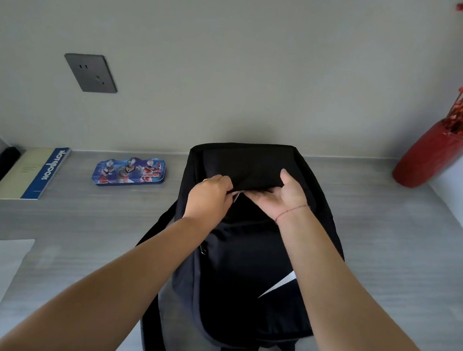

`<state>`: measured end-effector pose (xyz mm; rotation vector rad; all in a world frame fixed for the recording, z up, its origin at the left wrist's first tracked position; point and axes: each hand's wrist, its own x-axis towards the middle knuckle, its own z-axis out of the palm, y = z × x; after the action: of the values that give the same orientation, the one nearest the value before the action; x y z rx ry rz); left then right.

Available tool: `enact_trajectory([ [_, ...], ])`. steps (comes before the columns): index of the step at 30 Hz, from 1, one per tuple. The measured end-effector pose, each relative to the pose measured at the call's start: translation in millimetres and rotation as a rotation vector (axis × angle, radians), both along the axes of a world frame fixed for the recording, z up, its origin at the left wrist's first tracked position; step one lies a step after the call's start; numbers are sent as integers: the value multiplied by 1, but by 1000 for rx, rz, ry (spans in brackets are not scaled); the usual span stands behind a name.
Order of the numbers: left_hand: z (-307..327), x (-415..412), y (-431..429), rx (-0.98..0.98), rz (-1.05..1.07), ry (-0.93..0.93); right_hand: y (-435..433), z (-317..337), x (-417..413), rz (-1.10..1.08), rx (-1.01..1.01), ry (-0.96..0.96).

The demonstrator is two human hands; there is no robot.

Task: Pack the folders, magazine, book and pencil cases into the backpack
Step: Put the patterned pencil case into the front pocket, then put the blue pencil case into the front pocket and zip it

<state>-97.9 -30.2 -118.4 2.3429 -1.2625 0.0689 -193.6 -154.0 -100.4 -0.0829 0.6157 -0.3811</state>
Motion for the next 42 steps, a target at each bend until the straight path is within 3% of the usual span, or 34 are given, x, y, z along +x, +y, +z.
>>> enact_trajectory([
  [6, 2, 3, -1, -17, -21, 20, 9, 2, 24, -71, -13, -94],
  [10, -3, 6, 3, -28, -38, 83, 13, 3, 22, -34, -102, 109],
  [13, -7, 11, 10, -88, -50, 128, 29, 6, 17, 82, -357, 505],
  [15, -9, 18, 15, -99, -43, 99, 50, 9, 16, 259, -567, 660],
  [18, -10, 38, 28, -82, -12, 68, 81, 17, 24, 734, -903, 749],
  [20, -11, 58, 42, -63, 37, 66, 97, 21, 42, 962, -1085, 684],
  [23, -19, 97, 71, -69, 199, 187, 113, 18, 85, 884, -1238, 566],
  [26, -28, 140, 102, -66, 447, 400, 118, 5, 132, 797, -1477, 605],
  [29, -43, 182, 137, -13, 583, 487, 122, -16, 178, 820, -1603, 589],
  [35, -80, 256, 176, 51, 707, 582, 117, -74, 259, 910, -1665, 795],
  [42, -108, 310, 161, 80, 667, 702, 112, -117, 310, 857, -1531, 1037],
])
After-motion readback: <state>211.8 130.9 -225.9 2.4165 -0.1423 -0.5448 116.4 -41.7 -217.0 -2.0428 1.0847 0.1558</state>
